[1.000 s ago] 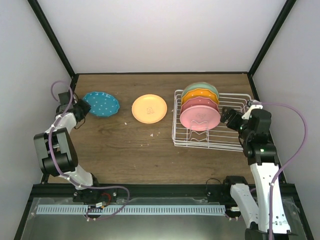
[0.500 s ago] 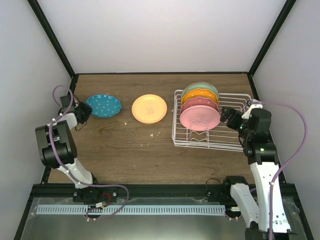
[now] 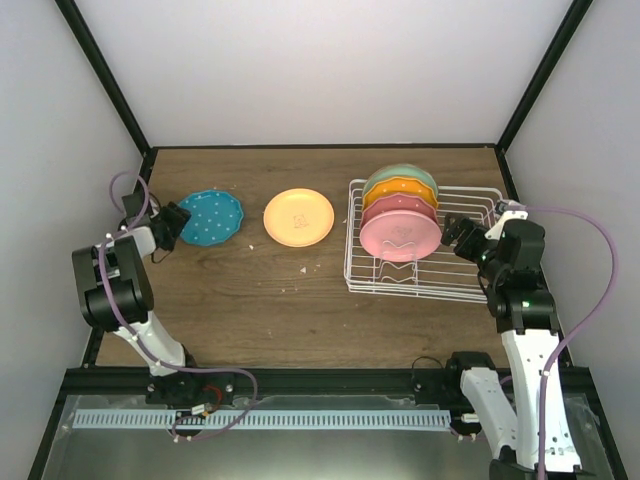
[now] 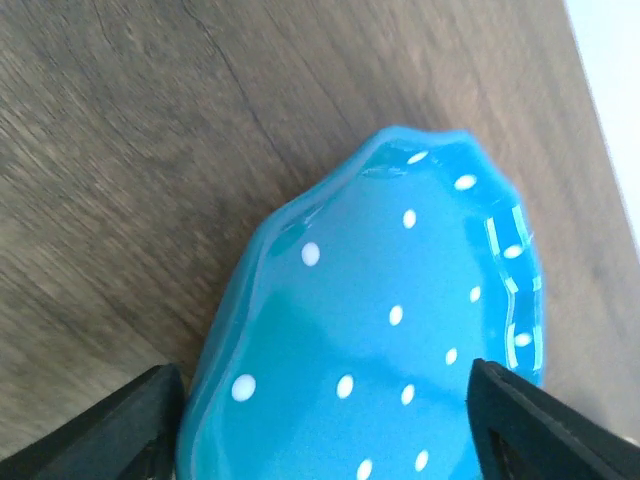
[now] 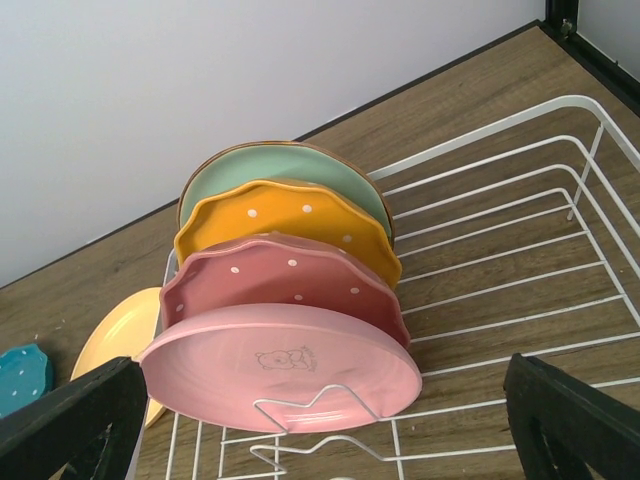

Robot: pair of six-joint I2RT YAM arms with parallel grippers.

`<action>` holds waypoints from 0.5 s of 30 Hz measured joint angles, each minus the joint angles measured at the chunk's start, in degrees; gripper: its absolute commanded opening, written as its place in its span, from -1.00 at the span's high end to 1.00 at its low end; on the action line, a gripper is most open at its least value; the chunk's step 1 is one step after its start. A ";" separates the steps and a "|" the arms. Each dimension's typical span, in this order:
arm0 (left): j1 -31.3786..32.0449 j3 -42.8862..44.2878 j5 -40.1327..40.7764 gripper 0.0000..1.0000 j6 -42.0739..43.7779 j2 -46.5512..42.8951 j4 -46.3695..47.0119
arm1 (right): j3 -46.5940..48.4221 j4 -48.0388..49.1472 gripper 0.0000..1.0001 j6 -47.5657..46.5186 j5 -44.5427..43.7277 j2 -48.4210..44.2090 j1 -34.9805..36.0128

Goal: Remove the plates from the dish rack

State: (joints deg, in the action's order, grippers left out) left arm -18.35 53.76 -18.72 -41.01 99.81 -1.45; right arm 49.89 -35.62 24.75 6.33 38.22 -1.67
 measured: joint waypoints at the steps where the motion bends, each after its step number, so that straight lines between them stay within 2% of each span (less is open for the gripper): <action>1: 0.00 -0.09 0.02 -0.75 0.72 0.00 -0.17 | 0.00 -0.02 -0.99 0.00 0.00 -0.02 0.00; 4: -0.04 -0.52 0.02 -1.00 1.46 0.00 -0.33 | 0.00 -0.26 -1.00 0.00 -0.02 -0.26 0.00; 11: -0.02 -0.46 1.27 -1.00 3.10 -0.44 -1.31 | 0.00 -0.85 -1.00 0.20 -0.02 -1.14 0.00; 15: -0.04 2.25 6.91 -1.00 5.46 -1.40 -5.20 | 0.00 -1.40 -1.00 0.20 -0.07 -1.33 0.00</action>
State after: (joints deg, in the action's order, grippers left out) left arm -18.39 56.01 -11.81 -35.55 98.41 -6.66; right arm 49.89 -37.01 24.95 6.26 36.88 -1.67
